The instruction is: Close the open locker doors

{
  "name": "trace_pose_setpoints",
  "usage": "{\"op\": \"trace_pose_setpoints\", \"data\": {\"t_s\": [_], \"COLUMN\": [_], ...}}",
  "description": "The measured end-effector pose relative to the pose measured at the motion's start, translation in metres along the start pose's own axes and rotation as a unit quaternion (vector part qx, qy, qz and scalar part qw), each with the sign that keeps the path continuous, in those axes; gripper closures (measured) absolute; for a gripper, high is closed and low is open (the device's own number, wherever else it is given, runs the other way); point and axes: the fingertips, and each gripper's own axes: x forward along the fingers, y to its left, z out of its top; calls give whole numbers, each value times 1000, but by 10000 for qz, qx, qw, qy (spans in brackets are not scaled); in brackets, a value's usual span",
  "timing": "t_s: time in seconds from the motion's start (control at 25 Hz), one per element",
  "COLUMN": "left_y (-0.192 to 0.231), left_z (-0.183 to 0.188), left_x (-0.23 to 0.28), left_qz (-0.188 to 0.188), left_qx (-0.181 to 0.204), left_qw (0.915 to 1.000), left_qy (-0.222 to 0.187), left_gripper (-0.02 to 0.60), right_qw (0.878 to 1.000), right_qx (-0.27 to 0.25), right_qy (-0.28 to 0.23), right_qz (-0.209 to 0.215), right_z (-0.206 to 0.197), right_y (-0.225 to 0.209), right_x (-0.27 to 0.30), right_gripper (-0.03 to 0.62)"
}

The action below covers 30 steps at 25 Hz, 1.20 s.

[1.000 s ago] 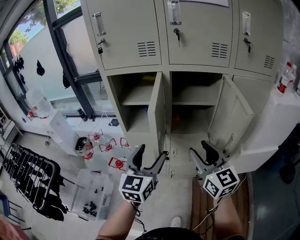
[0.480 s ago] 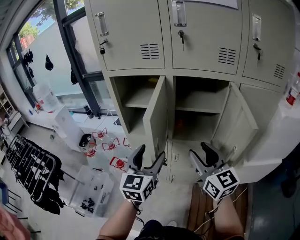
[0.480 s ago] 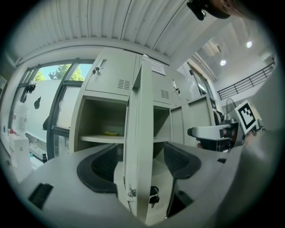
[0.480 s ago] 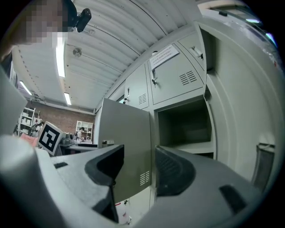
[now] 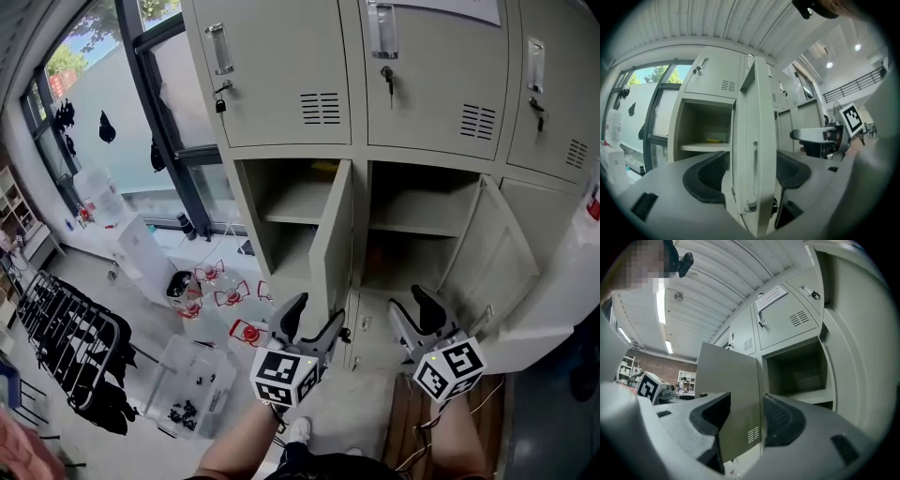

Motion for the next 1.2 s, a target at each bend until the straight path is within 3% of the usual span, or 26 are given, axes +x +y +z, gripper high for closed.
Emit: {"op": "trace_pose_setpoints", "data": {"t_s": [0.2, 0.64, 0.88, 1.2], "left_y": [8, 57, 77, 99], "left_z": [1, 1, 5, 6], "left_x": [4, 5, 7, 10], "left_qz": [-347, 24, 126, 32], "left_qx": [59, -112, -90, -36], "left_qw": [9994, 9999, 9999, 10000], "left_qy": [47, -34, -49, -63], "left_gripper": [324, 462, 494, 480], "right_qw": [9998, 9998, 9998, 9998], "right_qx": [80, 16, 45, 42], "right_qy": [-22, 22, -1, -4], "right_qz": [-154, -193, -189, -181], "right_z": [-3, -3, -2, -4], "right_y": [0, 5, 9, 18], "right_x": [17, 45, 61, 84], "right_gripper": [393, 393, 393, 393]}}
